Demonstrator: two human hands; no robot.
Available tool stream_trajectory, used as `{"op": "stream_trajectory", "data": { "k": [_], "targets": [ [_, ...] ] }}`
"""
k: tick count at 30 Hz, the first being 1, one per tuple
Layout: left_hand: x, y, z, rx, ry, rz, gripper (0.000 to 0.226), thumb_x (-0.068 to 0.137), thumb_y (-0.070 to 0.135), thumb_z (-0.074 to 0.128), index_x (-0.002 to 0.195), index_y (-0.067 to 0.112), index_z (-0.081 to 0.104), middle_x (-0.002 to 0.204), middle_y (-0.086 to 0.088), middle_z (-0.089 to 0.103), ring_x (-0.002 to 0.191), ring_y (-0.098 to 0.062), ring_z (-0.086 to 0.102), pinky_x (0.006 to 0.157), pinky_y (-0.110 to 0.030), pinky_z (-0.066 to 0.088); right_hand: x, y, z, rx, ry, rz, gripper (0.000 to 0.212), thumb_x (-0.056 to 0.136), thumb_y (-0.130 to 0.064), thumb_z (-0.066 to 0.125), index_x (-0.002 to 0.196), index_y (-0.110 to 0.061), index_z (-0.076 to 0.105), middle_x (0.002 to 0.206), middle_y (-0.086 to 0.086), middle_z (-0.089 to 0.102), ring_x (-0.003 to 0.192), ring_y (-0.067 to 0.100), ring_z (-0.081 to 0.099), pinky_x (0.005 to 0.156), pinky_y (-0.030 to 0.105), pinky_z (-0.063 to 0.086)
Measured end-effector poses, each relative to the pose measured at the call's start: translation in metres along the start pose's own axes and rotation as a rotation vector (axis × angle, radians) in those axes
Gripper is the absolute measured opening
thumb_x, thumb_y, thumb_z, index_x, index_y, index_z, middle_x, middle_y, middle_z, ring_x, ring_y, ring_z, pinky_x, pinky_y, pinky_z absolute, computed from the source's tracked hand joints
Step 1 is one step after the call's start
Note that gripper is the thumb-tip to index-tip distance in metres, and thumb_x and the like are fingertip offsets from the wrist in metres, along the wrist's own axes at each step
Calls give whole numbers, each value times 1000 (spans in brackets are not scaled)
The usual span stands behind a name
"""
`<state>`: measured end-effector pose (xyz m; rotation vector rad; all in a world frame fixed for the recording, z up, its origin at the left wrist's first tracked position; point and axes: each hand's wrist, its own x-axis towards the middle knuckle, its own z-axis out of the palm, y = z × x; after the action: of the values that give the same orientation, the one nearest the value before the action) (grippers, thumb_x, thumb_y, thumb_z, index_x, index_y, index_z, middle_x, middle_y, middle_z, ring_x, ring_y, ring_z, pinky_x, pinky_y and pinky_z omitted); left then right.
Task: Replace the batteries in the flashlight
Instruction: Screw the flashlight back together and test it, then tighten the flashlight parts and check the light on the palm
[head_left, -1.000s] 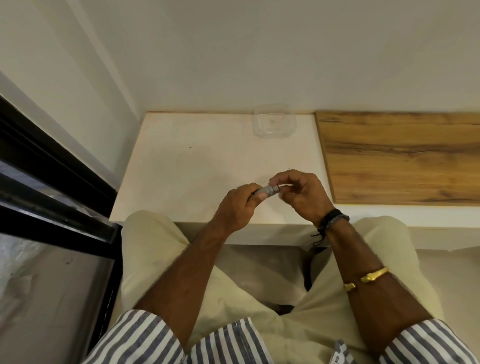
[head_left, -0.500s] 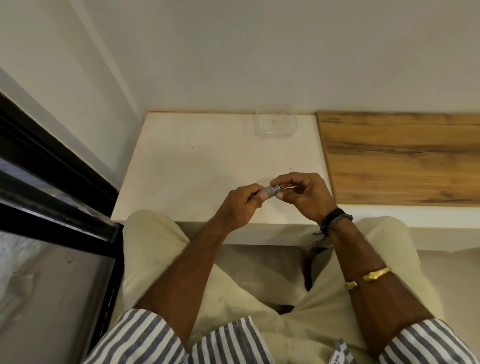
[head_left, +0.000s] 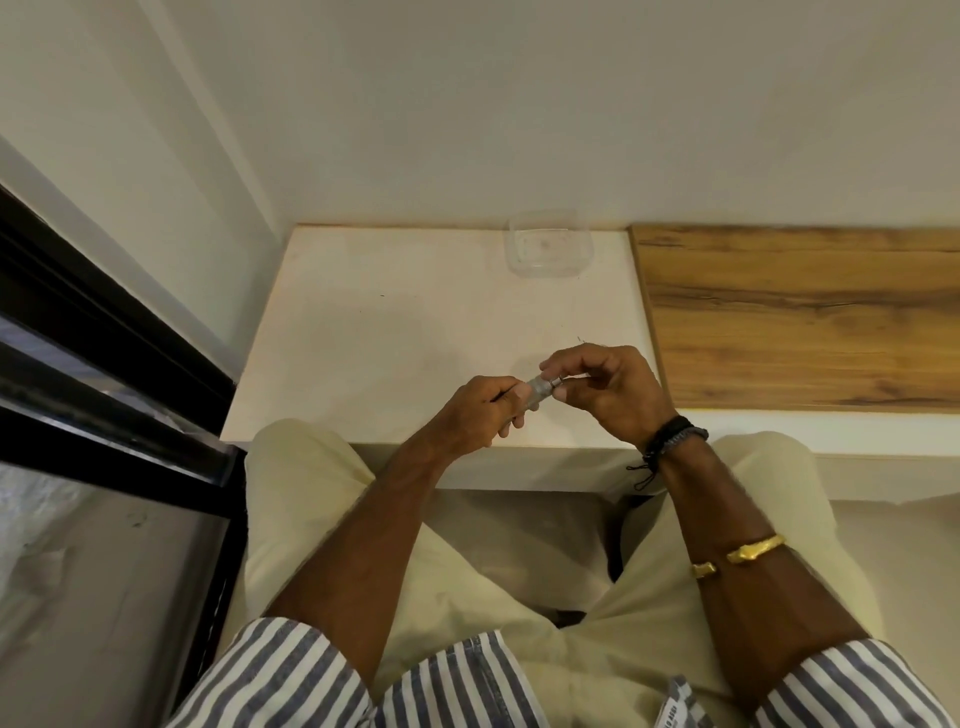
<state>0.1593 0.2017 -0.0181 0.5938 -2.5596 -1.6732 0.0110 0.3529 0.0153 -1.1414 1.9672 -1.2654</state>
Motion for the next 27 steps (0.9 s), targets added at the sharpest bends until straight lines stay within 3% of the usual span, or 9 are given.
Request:
{"op": "stream_trajectory", "data": {
  "k": [3,5,6,9,11,15,19,23,27],
  "targets": [
    [-1,-1,-1,12,35,19,28,106,31,42,94,20,65,77,1,64,64,-11,56,54,-16,46,2,-4,2,51,-9,58,31,87,-15,80,116,-23,73,112,1,73,100,16,72,84,34,62],
    [-2,-2,0,86,67,62,26,105,28,45,97,15,66,78,2,64,65,-11,56,60,-15,45,1,-9,6,-28,-15,176,33,91,-42,72,118,-23,70,103,-2,73,82,8,74,69,28,62],
    [-2,-2,1,113,71,72,27,105,27,46,99,11,67,79,1,64,66,-11,56,62,-14,45,0,-11,9,-85,-9,205,31,94,-46,66,109,-20,72,91,-1,74,68,4,72,60,26,60],
    [-3,0,2,104,43,22,30,106,27,42,97,10,66,79,-2,63,65,-11,55,60,-17,45,0,-7,11,-225,36,139,27,100,-35,63,94,-13,76,68,-3,70,50,1,64,53,19,53],
    [-3,3,-2,27,0,-51,33,107,30,39,93,15,64,77,-2,63,62,-10,54,54,-18,46,2,-1,8,-191,35,87,15,96,-23,69,105,-13,77,79,-1,74,64,6,71,66,23,59],
    [-3,2,-10,-123,-44,-175,39,107,36,38,93,15,67,71,-2,62,54,-9,53,49,-22,46,2,4,-3,40,96,-33,24,89,6,70,105,-10,76,104,6,75,98,23,72,88,32,60],
    [-5,0,-5,147,235,49,27,90,44,68,100,19,72,85,5,70,69,-10,63,58,-20,52,2,-2,8,775,245,384,26,92,5,45,86,-9,66,88,8,63,87,27,67,74,39,60],
    [-11,2,-4,354,318,275,38,82,56,70,104,25,74,91,7,75,71,-11,65,61,-25,57,-1,12,23,822,-18,756,31,101,-39,57,97,-11,69,78,9,63,63,18,59,55,29,54],
    [-14,5,-12,550,408,387,37,82,54,70,107,28,76,87,5,72,71,-13,63,58,-27,53,0,19,22,950,-145,745,28,101,-26,61,118,-5,67,88,13,67,67,18,63,55,24,58]
  ]
}}
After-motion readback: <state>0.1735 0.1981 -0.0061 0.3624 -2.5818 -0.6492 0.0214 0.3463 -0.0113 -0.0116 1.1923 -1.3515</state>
